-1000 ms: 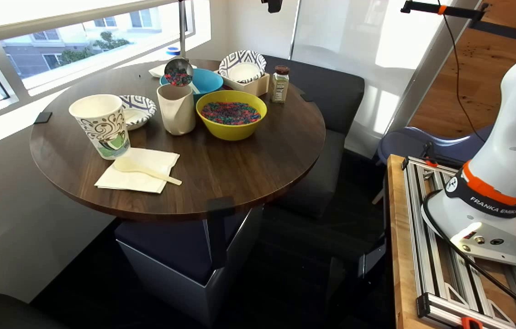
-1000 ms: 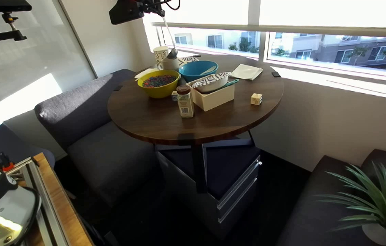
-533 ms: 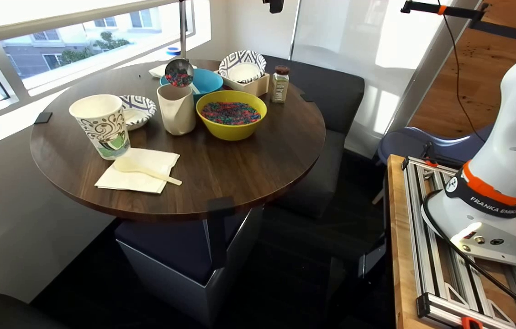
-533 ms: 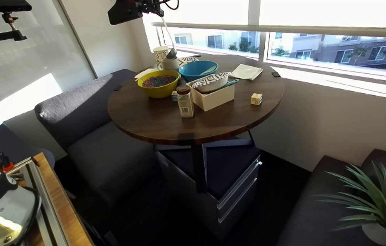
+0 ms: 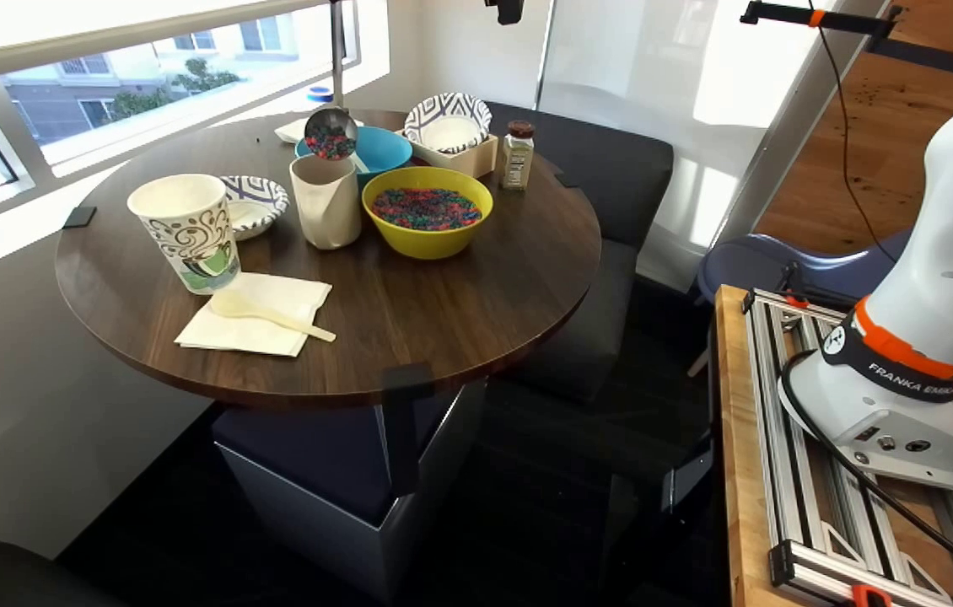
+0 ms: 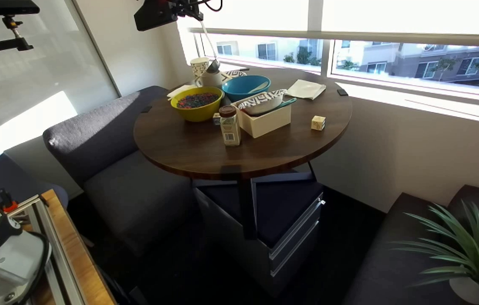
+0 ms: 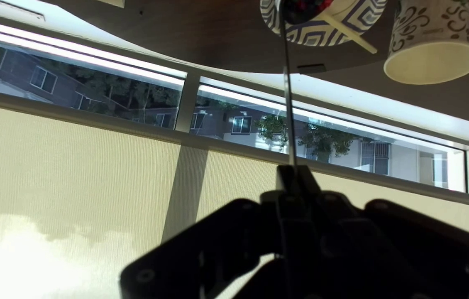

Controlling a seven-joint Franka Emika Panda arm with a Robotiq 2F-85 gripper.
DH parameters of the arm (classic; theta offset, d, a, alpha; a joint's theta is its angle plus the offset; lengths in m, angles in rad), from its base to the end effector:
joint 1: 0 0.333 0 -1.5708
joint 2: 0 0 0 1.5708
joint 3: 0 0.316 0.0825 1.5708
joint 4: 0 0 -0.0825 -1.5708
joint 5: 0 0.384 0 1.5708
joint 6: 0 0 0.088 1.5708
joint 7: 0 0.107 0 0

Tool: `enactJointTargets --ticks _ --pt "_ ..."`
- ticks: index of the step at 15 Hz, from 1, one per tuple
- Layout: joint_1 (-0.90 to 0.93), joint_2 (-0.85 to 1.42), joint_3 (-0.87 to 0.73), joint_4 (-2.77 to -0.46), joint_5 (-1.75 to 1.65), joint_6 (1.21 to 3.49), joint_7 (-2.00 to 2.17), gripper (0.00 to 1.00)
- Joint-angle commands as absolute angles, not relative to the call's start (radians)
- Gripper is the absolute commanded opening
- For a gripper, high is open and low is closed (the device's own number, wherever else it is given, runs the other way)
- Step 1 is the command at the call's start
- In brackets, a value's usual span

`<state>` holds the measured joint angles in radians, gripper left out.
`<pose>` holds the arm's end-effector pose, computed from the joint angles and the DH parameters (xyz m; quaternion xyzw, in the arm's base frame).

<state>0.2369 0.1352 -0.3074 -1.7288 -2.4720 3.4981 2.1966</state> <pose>0.5584 0.0432 0.4933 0.8606 0.1657 0.4815 0.0121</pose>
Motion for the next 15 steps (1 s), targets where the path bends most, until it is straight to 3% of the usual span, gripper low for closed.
enactJointTargets --ticks 1,15 --pt "0.268 0.131 -0.321 -1.727 -2.527 3.475 2.208 0.01" --pt "0.417 0.152 -0.453 -1.725 -2.508 3.432 2.091 0.01"
